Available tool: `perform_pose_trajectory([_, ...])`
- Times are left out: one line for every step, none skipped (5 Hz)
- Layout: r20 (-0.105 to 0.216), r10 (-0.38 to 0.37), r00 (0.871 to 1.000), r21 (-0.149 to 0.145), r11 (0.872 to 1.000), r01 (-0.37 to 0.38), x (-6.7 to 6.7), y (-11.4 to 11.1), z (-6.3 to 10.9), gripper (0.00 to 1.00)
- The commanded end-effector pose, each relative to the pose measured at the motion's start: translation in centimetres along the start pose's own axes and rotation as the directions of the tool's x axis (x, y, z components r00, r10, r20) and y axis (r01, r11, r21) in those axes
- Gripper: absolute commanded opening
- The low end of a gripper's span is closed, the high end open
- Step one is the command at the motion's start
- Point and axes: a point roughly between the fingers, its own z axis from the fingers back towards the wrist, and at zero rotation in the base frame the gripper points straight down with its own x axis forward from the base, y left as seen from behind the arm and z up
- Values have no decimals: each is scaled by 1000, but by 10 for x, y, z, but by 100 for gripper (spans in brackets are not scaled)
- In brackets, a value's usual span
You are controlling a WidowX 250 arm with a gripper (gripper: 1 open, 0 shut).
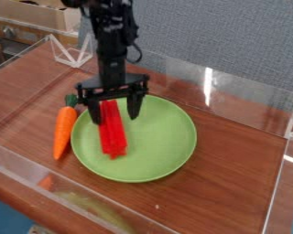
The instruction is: Put the red object on the green plate
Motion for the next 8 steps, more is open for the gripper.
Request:
perform_pose_trajectory([34,34,999,-19,999,-33,12,3,7,100])
perform_pose_trajectory([28,51,998,-18,999,-50,16,3,4,100])
perform_pose_trajectory([20,64,998,-19,998,-63,18,2,2,100])
perform_pose_trajectory([13,76,997,-23,997,-76,20,2,1,100])
perform_pose_trajectory([9,85,996,-24,996,-85,20,2,0,100])
perform_pose_trajectory([5,93,996,-27,995,-93,21,2,-1,100])
perform_pose_trajectory([2,100,995,-30,995,-100,21,2,-1,100])
perform_pose_trajectory([-1,109,994,-31,994,-109,21,2,-1,100])
